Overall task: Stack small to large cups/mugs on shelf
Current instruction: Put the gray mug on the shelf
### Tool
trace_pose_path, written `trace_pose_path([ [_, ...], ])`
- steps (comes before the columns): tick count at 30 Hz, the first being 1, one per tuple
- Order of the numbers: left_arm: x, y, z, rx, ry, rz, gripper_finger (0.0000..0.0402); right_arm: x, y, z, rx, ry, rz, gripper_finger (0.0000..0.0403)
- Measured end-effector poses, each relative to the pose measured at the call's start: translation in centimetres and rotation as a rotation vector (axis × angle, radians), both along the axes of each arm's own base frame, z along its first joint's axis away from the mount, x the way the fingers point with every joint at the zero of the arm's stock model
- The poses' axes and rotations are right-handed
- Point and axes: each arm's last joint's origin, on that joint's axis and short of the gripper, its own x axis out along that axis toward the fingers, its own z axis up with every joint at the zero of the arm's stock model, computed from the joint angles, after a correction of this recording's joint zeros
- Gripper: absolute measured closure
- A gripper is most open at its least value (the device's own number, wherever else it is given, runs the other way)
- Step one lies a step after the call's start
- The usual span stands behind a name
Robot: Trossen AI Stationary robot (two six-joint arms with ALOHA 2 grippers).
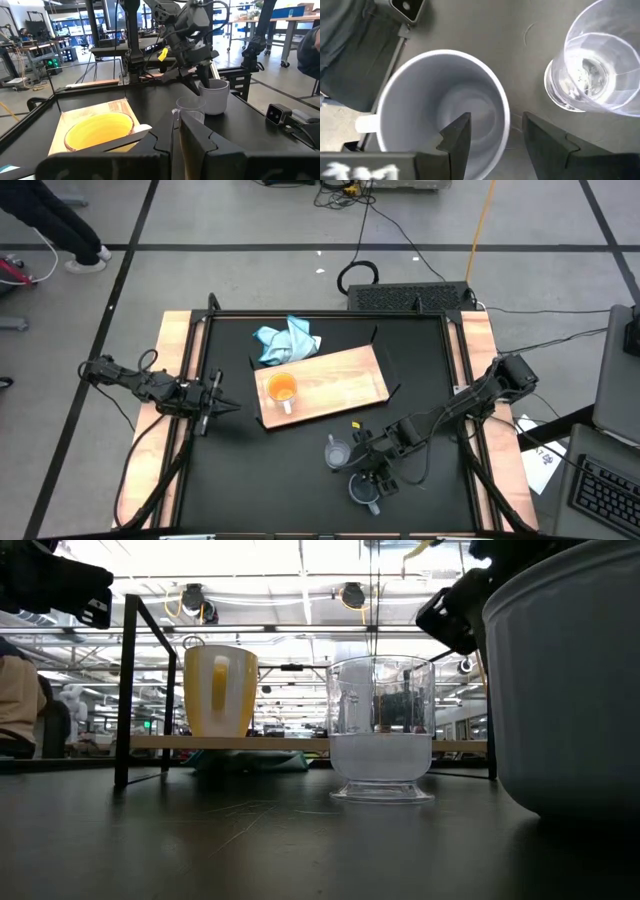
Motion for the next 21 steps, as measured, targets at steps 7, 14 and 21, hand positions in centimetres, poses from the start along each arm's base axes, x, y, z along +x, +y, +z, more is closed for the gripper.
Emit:
trace_pose_path([
  [7, 0.0, 0.0, 0.0, 0.0, 0.0, 0.0, 0.0369, 0.0, -0.03, -0.03, -0.02, -0.013, 0.026, 0.0234],
  [14, 0.0, 0.0, -0.02, 0.001, 0.002, 0.0, 0.0369, 0.01, -0.04, -0.03, -0.029, -0.021, 0.042, 0.0241],
  [21, 0.0, 0.0, -0.22, 0.008, 0.022, 0.0, 0.0369, 0.06, -0.08, -0.01, -0.03, -0.025, 0.039, 0.0301],
])
